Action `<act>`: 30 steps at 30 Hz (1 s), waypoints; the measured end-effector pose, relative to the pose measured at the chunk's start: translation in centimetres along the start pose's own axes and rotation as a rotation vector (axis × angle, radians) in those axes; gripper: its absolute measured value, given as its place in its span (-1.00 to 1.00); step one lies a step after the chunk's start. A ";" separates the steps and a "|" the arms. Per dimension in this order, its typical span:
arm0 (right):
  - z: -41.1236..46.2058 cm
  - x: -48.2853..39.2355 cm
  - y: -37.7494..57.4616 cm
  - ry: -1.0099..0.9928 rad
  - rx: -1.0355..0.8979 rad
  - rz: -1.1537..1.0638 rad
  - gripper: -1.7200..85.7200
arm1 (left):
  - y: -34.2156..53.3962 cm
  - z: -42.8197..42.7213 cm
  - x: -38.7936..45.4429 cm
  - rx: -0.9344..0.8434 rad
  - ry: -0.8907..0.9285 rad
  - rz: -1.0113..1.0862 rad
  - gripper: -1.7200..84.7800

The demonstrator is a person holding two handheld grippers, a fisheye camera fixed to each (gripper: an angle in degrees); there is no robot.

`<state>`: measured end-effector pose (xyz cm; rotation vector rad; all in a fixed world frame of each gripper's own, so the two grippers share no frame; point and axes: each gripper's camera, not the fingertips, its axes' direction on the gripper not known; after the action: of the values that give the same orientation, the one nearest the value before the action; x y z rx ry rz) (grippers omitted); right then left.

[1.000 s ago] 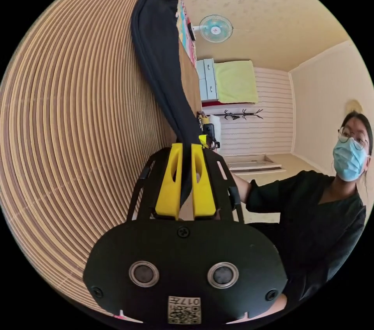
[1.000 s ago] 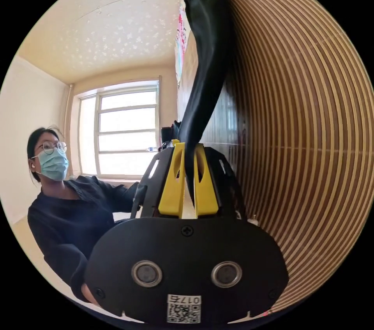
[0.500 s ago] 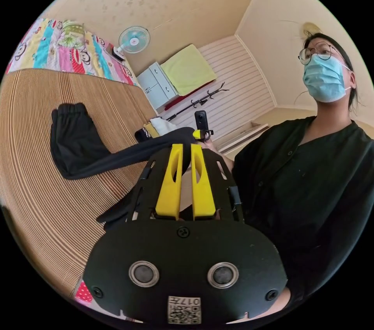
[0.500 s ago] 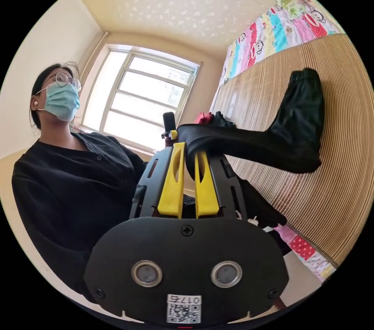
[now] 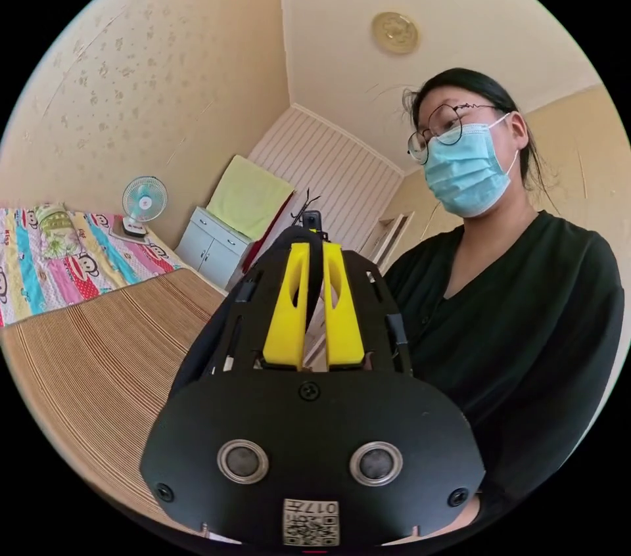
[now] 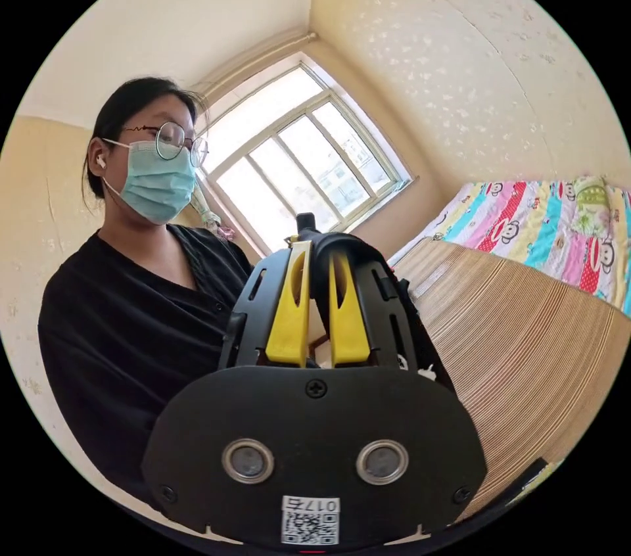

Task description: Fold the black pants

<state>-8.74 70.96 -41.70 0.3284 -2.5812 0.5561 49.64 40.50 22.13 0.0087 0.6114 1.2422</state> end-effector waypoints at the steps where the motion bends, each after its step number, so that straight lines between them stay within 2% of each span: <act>1: 0.5 -0.1 -1.3 0.027 -0.010 -0.035 -0.96 | -0.8 0.1 0.0 0.010 -0.022 0.021 -0.86; 3: 1.6 1.6 -3.1 0.067 -0.016 -0.028 -0.96 | -2.0 0.3 -1.3 0.019 -0.091 0.000 -0.86; 5: 3.3 5.2 -4.4 0.140 -0.047 0.015 -0.96 | -3.1 1.3 -5.4 -0.028 -0.233 -0.100 -0.87; 8: 7.4 15.0 -5.1 0.279 -0.148 0.163 -0.96 | -2.8 3.0 -13.4 -0.153 -0.422 -0.234 -0.87; 10: 11.4 24.7 -4.1 0.370 -0.234 0.285 -0.96 | -1.9 3.7 -18.7 -0.205 -0.491 -0.307 -0.86; 13: 14.9 34.0 -3.0 0.421 -0.204 0.411 -0.96 | -1.0 4.2 -25.9 -0.251 -0.601 -0.411 -0.86; 17: 20.8 40.3 -2.3 0.566 -0.330 0.413 -0.96 | 0.7 5.4 -32.7 -0.401 -0.713 -0.435 -0.86; 20: 23.8 43.3 0.7 0.610 -0.364 0.415 -0.96 | 4.0 5.3 -35.3 -0.411 -0.721 -0.471 -0.86; 24: 25.3 45.5 10.3 0.560 -0.318 0.501 -0.94 | 11.3 5.0 -36.6 -0.397 -0.694 -0.585 -0.85; 26: 25.6 45.9 15.7 0.541 -0.312 0.573 -0.93 | 17.5 5.1 -36.9 -0.419 -0.700 -0.714 -0.85; 30: 25.1 46.2 31.0 0.621 -0.419 0.840 -0.89 | 27.3 4.4 -37.0 -0.399 -0.623 -0.972 -0.86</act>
<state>-68.44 81.52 -48.96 -0.9540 -2.0404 0.2870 20.71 18.61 50.65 -0.2057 -0.2007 0.3416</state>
